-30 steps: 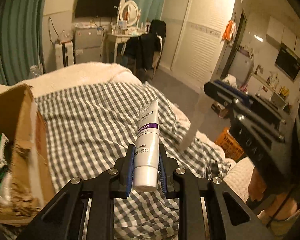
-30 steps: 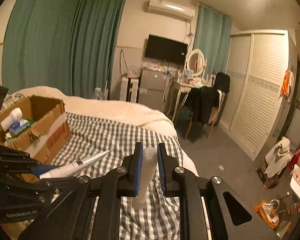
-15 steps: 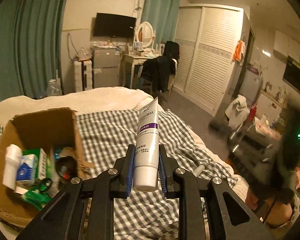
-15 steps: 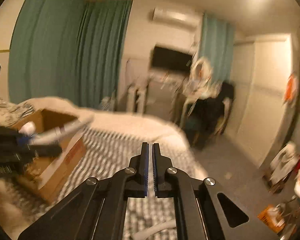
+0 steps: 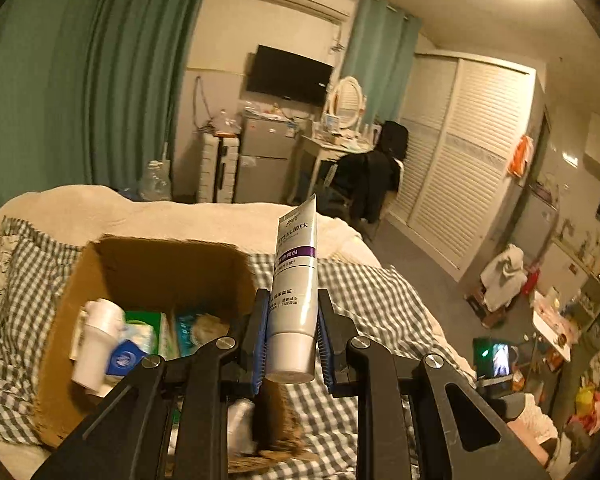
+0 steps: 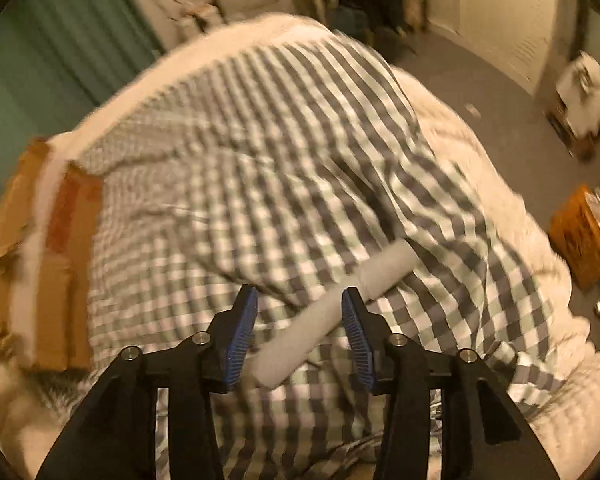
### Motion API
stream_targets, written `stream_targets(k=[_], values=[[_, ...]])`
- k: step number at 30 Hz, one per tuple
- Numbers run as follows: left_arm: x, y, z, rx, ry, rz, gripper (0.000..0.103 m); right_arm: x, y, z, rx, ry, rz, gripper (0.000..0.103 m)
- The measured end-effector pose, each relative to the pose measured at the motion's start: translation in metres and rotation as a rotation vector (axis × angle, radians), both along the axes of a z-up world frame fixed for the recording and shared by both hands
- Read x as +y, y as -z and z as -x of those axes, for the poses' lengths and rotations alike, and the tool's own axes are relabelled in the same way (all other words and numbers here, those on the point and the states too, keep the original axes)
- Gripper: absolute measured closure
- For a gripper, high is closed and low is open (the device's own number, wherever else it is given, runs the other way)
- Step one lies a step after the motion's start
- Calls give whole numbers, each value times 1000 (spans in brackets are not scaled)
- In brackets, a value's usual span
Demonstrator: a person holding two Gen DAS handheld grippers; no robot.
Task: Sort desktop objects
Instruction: 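Grasp the white translucent tube with the right tool while the left tool holds its tube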
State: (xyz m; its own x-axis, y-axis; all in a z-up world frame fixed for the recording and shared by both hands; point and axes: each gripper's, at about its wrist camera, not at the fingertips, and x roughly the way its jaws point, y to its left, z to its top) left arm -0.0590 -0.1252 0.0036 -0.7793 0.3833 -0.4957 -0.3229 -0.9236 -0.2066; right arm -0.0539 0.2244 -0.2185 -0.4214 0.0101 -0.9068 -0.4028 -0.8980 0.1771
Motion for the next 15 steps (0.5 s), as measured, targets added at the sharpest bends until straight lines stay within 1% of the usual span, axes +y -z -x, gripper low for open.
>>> stream_targets(k=[2,4,5,6,7,8,10,11,13,14,15], values=[[-9,-2,3,8,-15,6,81,1,12,7,-16,-1,21,58],[-16,-3,4,13,-28,12,81,-1,15,14,-11,9,7,58],[-20,-3,5,15,-34,16,81,0,16,16,-7,17,5,63],[-24,-2,7,16,-41,19,81,1,19,18,-15,34,-10,74],[-27,-1,9,12,-48,20,81,3,20,20,-22,45,-21,80],[-30,1,9,7,-54,18,81,9,22,17,-26,74,-12,90],[-34,2,11,-1,-65,8,81,19,22,5,-17,114,55,91],[-37,2,12,-2,-69,2,81,25,20,-7,-11,153,94,92],[-41,2,13,-3,-76,-5,81,28,16,-24,-13,195,108,90],[-44,2,14,-5,-81,-11,81,29,16,-29,-17,208,111,85],[-47,3,15,-8,-83,-16,81,30,19,-31,-21,216,124,83]])
